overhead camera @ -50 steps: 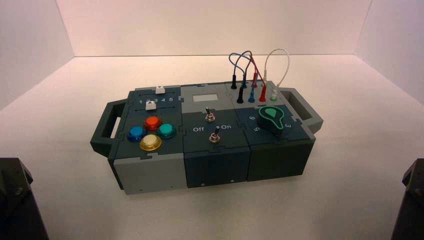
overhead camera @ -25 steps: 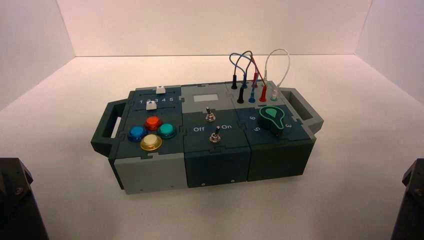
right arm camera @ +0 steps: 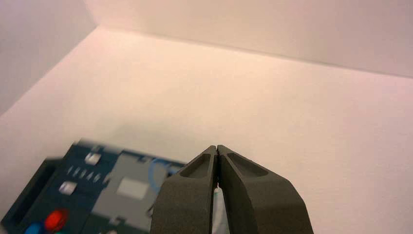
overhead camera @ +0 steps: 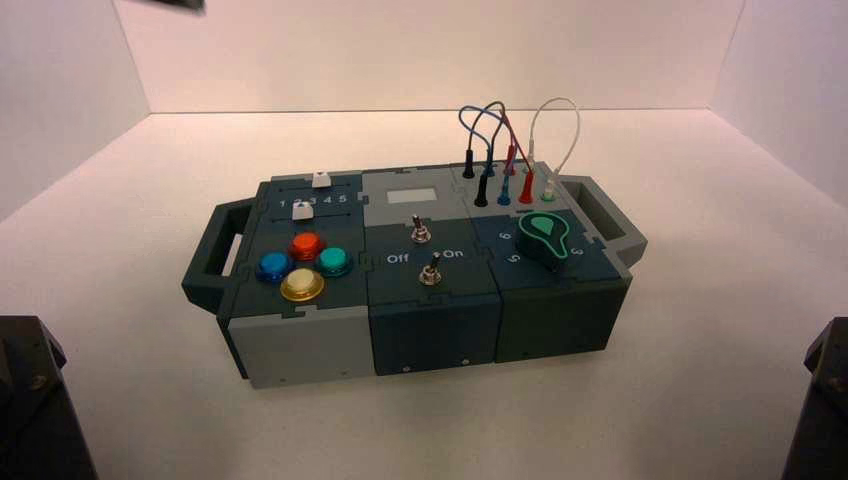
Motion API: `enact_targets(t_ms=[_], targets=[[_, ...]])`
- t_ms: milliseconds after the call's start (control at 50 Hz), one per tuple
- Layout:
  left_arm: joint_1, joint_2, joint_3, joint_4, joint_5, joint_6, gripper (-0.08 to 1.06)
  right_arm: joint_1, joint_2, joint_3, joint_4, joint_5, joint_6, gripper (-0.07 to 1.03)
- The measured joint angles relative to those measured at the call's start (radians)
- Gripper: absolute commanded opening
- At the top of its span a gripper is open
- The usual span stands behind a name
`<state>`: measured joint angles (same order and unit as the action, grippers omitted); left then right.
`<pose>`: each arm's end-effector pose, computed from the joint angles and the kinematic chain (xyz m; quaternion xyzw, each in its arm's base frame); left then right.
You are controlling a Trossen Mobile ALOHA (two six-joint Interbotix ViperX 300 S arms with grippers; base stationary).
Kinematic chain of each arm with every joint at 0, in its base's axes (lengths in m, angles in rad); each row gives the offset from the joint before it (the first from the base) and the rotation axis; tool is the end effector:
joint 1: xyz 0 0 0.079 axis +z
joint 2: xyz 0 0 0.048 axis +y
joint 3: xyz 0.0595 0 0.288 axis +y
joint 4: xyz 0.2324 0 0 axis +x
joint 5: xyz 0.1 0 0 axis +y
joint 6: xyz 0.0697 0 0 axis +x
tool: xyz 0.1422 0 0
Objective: Move the top slider to position 5.
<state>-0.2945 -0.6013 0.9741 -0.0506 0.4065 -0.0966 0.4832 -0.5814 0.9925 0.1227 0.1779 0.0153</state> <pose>0.3303 -0.1046 0.1283 -0.0135 0.3855 -0.1176 0.9151 0.3278 0.1772 0.1501 -0.0031 0.2976 0.2193 0.9292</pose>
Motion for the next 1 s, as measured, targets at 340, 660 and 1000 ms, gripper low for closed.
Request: enact_targets(t_ms=[340, 660, 1000], targets=[[-0.083, 0.293, -0.086, 0.0, 0.074, 0.003, -0.03, 0.089, 0.184, -0.048, 0.0, 0.008, 0.0, -0.02], [-0.169, 0.543, -0.175, -0.038, 0.08, 0.0, -0.03, 0.107, 0.255, -0.064, 0.0, -0.017, -0.008, -0.03], [-0.181, 0.667, -0.219, -0.051, 0.086, 0.0, -0.03, 0.107, 0.258, -0.064, -0.005, -0.025, -0.008, -0.02]])
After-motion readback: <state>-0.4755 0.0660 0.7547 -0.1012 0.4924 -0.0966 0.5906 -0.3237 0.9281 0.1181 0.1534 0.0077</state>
